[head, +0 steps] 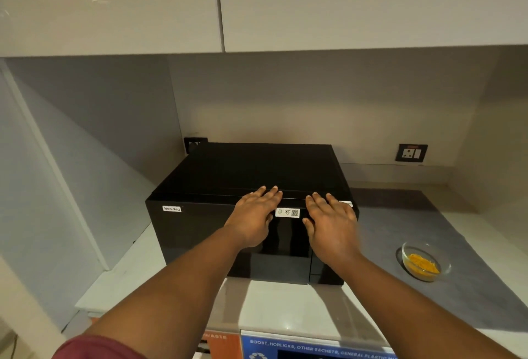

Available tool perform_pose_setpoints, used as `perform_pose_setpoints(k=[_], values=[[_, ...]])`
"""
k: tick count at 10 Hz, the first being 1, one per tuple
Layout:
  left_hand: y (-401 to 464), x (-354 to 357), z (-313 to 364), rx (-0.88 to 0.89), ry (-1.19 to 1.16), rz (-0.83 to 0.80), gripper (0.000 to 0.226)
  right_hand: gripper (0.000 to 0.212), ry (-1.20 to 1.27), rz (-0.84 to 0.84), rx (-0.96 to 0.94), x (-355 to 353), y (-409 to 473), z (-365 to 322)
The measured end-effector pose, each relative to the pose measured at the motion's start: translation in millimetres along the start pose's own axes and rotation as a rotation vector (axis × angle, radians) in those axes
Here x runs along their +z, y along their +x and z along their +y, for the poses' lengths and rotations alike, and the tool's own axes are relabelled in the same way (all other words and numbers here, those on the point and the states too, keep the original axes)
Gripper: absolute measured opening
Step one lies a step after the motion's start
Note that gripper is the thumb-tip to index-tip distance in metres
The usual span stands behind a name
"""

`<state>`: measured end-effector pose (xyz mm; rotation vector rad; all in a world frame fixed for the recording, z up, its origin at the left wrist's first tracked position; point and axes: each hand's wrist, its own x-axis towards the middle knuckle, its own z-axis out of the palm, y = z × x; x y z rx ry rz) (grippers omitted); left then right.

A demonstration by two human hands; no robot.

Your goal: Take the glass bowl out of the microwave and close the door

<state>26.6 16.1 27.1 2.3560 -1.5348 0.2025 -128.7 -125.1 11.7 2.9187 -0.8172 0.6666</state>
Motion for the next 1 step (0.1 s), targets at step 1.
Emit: perform_pose_setpoints(k=[1], values=[[-9.2, -13.3, 10.2, -0.037, -0.098, 0.018, 0.07, 0.063, 0.057, -0.014, 0.0, -13.7, -1.2, -3.8]])
